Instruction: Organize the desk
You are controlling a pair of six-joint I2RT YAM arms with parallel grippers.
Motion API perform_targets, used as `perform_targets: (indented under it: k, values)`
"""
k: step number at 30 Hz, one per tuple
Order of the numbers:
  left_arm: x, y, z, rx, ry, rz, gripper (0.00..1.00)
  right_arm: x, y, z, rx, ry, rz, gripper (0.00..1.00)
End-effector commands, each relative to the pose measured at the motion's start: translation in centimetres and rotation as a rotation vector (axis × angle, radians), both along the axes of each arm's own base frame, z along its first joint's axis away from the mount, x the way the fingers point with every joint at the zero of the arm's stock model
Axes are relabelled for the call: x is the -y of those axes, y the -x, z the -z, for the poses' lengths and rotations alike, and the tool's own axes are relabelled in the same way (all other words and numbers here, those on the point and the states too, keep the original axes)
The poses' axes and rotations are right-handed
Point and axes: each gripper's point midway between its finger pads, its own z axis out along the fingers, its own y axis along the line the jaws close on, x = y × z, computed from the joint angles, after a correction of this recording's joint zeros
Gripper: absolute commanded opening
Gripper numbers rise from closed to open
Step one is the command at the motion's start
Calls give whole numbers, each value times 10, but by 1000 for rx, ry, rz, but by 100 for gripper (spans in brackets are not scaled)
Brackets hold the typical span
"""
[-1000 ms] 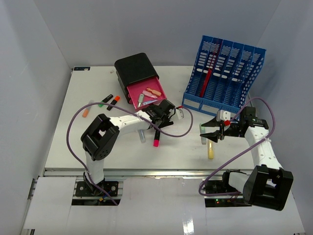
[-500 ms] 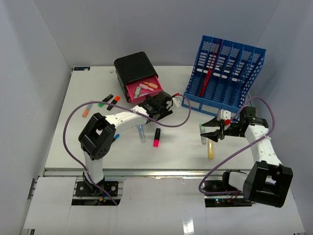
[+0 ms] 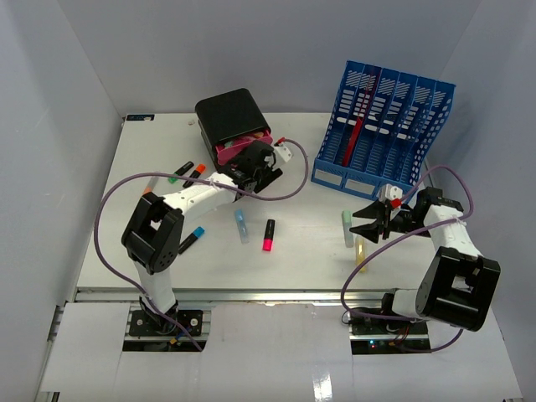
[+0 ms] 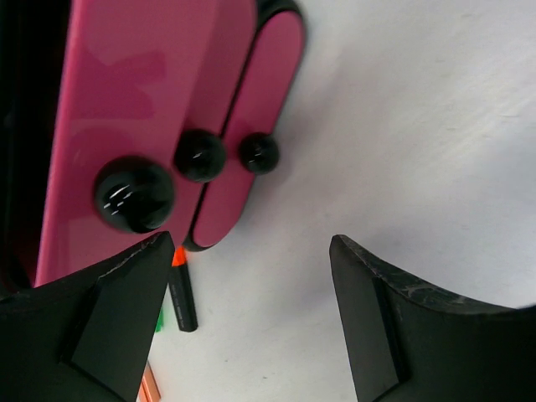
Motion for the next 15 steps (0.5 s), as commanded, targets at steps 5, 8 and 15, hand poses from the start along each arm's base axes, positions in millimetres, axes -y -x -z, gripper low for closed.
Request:
perform_targets:
  k: [5,8,15]
  values:
    - [14,-28,-49,60,210,-28,90,1,-2,-16,42,-50,7,55]
    - [20,-27,-54,50,278,-44,92,0,-1,-22,57,-57,6,55]
    - [14,-33,-47,40,302,-125,98,-3,5,-35,85,-80,-2,54]
